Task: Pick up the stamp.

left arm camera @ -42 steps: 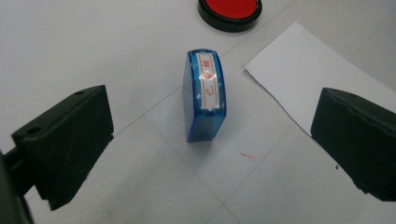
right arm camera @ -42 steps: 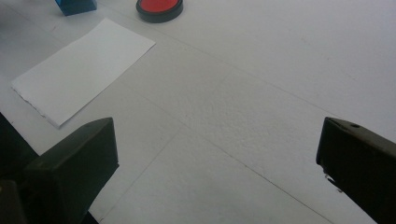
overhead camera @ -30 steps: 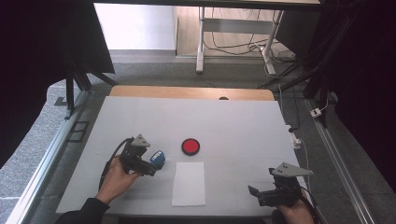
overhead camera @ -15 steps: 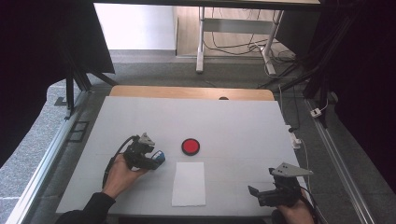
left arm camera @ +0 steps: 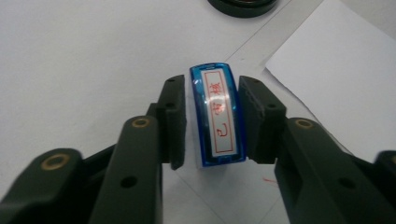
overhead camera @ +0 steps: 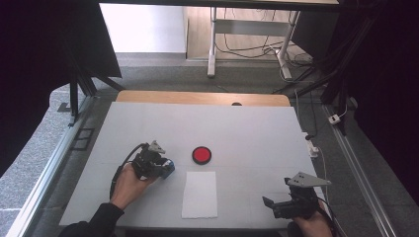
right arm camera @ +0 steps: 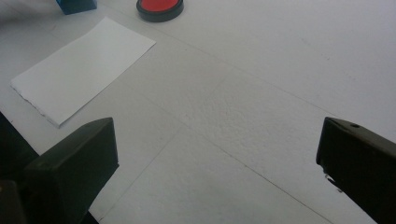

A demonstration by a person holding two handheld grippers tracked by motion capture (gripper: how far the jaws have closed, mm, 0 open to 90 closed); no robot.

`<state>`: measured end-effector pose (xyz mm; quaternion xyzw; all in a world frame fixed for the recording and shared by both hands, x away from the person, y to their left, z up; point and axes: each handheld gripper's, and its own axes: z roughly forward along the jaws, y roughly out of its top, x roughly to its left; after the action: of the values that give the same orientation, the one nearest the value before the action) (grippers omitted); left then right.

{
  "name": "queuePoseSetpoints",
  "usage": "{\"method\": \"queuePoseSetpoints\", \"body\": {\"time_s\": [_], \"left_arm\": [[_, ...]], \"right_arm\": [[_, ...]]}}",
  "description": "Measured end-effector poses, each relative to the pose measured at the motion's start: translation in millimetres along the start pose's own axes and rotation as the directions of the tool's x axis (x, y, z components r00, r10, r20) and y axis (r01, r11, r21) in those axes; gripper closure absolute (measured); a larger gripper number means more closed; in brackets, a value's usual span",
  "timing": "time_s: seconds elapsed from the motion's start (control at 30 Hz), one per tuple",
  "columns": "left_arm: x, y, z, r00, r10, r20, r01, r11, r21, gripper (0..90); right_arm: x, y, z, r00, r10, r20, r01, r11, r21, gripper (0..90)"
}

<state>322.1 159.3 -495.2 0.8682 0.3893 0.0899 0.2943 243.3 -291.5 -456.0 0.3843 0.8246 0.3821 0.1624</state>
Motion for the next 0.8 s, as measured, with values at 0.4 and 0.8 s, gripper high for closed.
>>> {"method": "queuePoseSetpoints", "body": {"time_s": [0.4,0.8], "left_arm": [[0.8,0.1,-3.8,1.0,0.001,0.006,-0.001,0.9999,-0.017,70.8],[3.8,1.2,-19.6,0.9964,-0.062,0.058,0.067,0.9944,-0.082,70.9]], "right_arm": [[0.1,-0.1,-0.1,1.0,-0.001,-0.001,0.001,1.0,-0.001,0.0],[0.0,-0.1,-0.3,1.0,-0.001,-0.003,0.001,1.0,-0.003,0.0]]}}
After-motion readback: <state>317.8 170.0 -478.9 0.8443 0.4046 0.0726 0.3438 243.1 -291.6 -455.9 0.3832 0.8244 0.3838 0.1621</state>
